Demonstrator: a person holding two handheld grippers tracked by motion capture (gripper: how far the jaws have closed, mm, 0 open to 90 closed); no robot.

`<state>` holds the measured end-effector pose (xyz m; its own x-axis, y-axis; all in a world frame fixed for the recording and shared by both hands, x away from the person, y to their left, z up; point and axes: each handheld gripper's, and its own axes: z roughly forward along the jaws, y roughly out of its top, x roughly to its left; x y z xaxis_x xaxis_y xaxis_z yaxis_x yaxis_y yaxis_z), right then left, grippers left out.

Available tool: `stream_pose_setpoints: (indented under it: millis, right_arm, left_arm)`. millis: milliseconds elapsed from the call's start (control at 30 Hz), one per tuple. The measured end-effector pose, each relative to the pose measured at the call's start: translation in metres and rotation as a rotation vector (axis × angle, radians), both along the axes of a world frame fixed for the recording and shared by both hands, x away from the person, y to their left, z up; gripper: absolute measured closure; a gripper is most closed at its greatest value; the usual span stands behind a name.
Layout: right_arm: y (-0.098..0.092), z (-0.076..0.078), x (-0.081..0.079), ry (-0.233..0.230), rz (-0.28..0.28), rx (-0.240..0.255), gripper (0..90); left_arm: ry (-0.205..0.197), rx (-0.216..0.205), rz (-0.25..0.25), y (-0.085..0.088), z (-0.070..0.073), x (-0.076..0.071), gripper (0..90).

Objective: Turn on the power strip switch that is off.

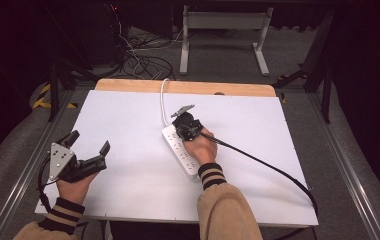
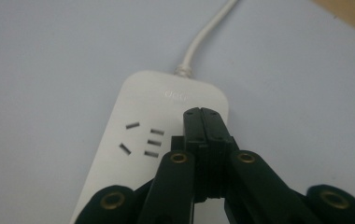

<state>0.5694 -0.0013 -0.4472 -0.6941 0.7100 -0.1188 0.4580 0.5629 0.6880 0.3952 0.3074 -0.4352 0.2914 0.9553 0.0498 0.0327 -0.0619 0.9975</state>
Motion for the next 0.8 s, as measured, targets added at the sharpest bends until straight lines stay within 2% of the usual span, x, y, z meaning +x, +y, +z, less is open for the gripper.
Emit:
stream_pose_setpoints:
  millis: [133,233,300,333,367,433,500,533,567,633,667,700,733,800]
  right_arm:
    - [-0.01,0.014,-0.005,-0.088,-0.006,0.078,90.0]
    - [-0.019,0.03,-0.011,-0.14,0.0,0.098,90.0]
    - [-0.021,0.035,-0.013,-0.149,0.0,0.106,90.0]
    - [-0.03,0.046,-0.021,-0.187,0.005,0.126,90.0]
    - [-0.034,0.051,-0.026,-0.206,0.01,0.142,90.0]
    - [-0.045,0.059,-0.037,-0.25,0.02,0.181,90.0]
    - [-0.059,0.066,-0.051,-0.291,0.026,0.242,90.0]
    - [-0.059,0.066,-0.051,-0.291,0.026,0.242,90.0]
    - [-0.076,0.069,-0.067,-0.336,0.024,0.298,90.0]
    - [-0.096,0.069,-0.083,-0.383,0.024,0.348,90.0]
    - [-0.096,0.069,-0.083,-0.383,0.024,0.348,90.0]
    - [-0.106,0.068,-0.091,-0.405,0.018,0.368,90.0]
    - [-0.127,0.067,-0.104,-0.438,-0.005,0.436,90.0]
    - [-0.147,0.066,-0.116,-0.481,-0.022,0.484,90.0]
  left_arm:
    - [0.002,-0.003,0.002,0.0,0.0,0.001,0.2]
    - [0.001,-0.007,0.002,0.0,0.0,0.0,0.2]
    - [0.0,-0.009,0.004,0.0,0.0,0.0,0.2]
    - [0.0,-0.008,0.004,0.0,0.0,0.0,0.2]
    - [0.001,-0.006,0.006,0.0,0.0,0.0,0.2]
    - [0.001,-0.006,0.007,0.0,0.0,0.0,0.2]
    - [0.002,-0.007,0.008,0.0,-0.001,0.0,0.2]
    - [0.003,-0.006,0.009,0.0,-0.001,0.0,0.2]
    - [0.004,-0.007,0.009,0.0,-0.001,0.0,0.2]
    - [0.004,-0.005,0.012,0.0,-0.001,0.0,0.2]
    - [0.004,-0.005,0.014,0.0,-0.001,0.0,0.2]
    - [0.005,-0.006,0.014,0.0,-0.001,0.0,0.2]
    - [0.007,-0.006,0.016,0.0,-0.001,0.0,0.2]
    - [0.006,-0.004,0.018,-0.001,-0.001,0.0,0.2]
